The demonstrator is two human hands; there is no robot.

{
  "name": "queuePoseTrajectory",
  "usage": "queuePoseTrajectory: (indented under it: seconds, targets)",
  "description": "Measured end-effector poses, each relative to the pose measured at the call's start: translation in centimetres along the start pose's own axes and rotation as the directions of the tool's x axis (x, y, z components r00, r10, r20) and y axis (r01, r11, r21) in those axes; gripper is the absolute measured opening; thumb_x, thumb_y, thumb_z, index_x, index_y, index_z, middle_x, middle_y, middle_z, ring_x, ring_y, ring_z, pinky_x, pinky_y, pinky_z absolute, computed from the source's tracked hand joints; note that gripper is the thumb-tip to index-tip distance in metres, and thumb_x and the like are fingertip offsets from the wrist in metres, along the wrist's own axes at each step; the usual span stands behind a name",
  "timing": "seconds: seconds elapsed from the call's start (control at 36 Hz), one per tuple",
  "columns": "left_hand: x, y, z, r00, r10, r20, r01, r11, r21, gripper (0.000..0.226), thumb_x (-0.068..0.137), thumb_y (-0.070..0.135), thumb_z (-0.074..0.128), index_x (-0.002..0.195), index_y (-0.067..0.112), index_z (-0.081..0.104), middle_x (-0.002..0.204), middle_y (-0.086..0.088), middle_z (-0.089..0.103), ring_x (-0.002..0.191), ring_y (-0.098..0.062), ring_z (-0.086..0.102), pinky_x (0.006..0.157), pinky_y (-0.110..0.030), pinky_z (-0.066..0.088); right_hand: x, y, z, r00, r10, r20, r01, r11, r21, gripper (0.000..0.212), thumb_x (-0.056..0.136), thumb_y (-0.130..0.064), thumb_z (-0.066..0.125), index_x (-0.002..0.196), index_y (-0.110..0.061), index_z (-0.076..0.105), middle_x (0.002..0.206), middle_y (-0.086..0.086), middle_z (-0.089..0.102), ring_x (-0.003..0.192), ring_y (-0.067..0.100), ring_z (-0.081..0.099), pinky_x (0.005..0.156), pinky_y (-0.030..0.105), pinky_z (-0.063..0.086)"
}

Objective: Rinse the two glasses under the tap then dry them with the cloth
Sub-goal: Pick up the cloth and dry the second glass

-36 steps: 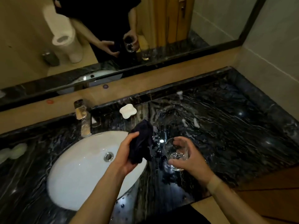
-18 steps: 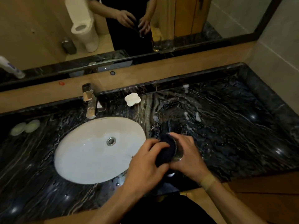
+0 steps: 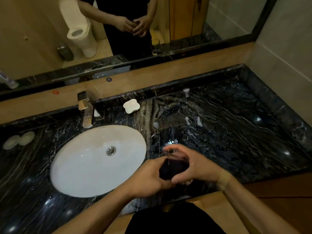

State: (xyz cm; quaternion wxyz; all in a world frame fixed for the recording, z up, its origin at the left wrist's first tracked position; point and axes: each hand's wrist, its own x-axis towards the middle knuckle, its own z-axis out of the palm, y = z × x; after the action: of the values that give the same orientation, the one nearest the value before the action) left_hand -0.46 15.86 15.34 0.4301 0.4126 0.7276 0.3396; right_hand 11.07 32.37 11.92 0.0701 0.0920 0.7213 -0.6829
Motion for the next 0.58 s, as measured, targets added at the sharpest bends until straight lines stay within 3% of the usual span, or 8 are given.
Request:
queuePoseTrajectory:
  seconds: [0.06,0.14,0.22,0.33,0.42,0.5,0.53,0.58]
  targets:
    - [-0.4,0.1,0.0,0.995,-0.094,-0.030,0.081,0.953,-0.293,0.049,0.080,0.002,0.079,0.122,0.021,0.065,0.112,0.000,0.075,0.099,-0.016,0.072,0.083,-0.033,0.058,-0.5,0.4,-0.3,0.999,-0.021,-0.038,0.025,0.994,0.107,0.084,0.065,-0.007,0.089,0.137,-0.024,0.048,0.138,0.001,0.060,0.128,0.016,0.057,0.106,0.033,0.047]
    - [-0.6,0.6,-0.3,0.973,-0.205,-0.104,0.117,0.830,-0.546,0.046,0.082,-0.005,0.075,0.122,0.016,0.064,0.111,-0.010,0.075,0.100,-0.029,0.073,0.076,-0.042,0.061,-0.6,1.2,0.6,0.968,-0.023,-0.248,0.078,0.975,0.210,0.062,0.075,-0.031,0.080,0.131,-0.026,0.052,0.133,-0.003,0.061,0.121,0.013,0.061,0.097,0.032,0.051]
    - [-0.3,0.7,-0.3,0.962,-0.205,-0.180,0.059,0.800,-0.596,0.046,0.077,0.001,0.078,0.120,0.013,0.067,0.110,-0.014,0.075,0.096,-0.028,0.072,0.073,-0.039,0.060,0.3,1.1,2.9,0.896,-0.010,-0.444,0.113,0.972,0.206,0.032,0.094,-0.040,0.050,0.124,-0.028,0.053,0.115,-0.019,0.064,0.103,0.000,0.062,0.084,0.015,0.048]
    - [-0.1,1.1,0.4,0.963,-0.185,-0.194,0.012,0.753,-0.658,0.040,0.072,0.005,0.076,0.111,0.015,0.073,0.111,-0.021,0.072,0.095,-0.029,0.068,0.080,-0.046,0.055,1.8,0.2,4.6,0.765,-0.029,-0.643,0.157,0.977,0.143,0.033,0.097,-0.044,0.030,0.105,-0.025,0.056,0.090,-0.017,0.063,0.083,-0.001,0.058,0.074,0.014,0.045]
    - [-0.3,1.5,0.7,0.964,-0.133,-0.230,-0.026,0.815,-0.578,0.051,0.069,0.006,0.076,0.117,0.019,0.068,0.110,-0.009,0.076,0.100,-0.023,0.071,0.082,-0.040,0.059,2.0,-0.6,4.7,0.707,-0.024,-0.707,0.173,0.975,0.140,0.034,0.097,-0.042,0.030,0.098,-0.026,0.060,0.089,-0.006,0.064,0.083,0.005,0.059,0.073,0.018,0.047]
    - [-0.5,1.9,0.6,0.966,-0.028,-0.257,-0.077,0.917,-0.391,0.063,0.068,0.003,0.077,0.124,0.029,0.063,0.116,0.007,0.074,0.108,-0.010,0.069,0.092,-0.028,0.056,2.2,-1.4,4.2,0.729,0.056,-0.682,0.119,0.971,0.207,0.033,0.095,-0.046,0.035,0.091,-0.031,0.064,0.090,-0.006,0.068,0.088,0.014,0.062,0.080,0.030,0.050]
    - [-0.6,1.9,0.6,0.961,0.012,-0.276,-0.099,0.947,-0.307,0.066,0.069,0.004,0.077,0.125,0.034,0.061,0.119,0.011,0.071,0.110,-0.006,0.067,0.094,-0.026,0.054,2.3,-2.0,3.8,0.753,0.129,-0.646,0.076,0.957,0.279,0.033,0.095,-0.047,0.038,0.091,-0.029,0.066,0.087,-0.005,0.068,0.086,0.016,0.063,0.076,0.033,0.052]
    - [-0.5,1.4,0.4,0.946,0.152,-0.287,-0.175,0.983,-0.056,0.071,0.070,0.007,0.076,0.129,0.041,0.056,0.127,0.019,0.060,0.117,-0.001,0.060,0.098,-0.026,0.051,2.3,-3.0,2.9,0.799,0.302,-0.519,-0.057,0.898,0.436,0.036,0.099,-0.047,0.044,0.090,-0.024,0.069,0.073,-0.002,0.067,0.068,0.013,0.063,0.052,0.026,0.049]
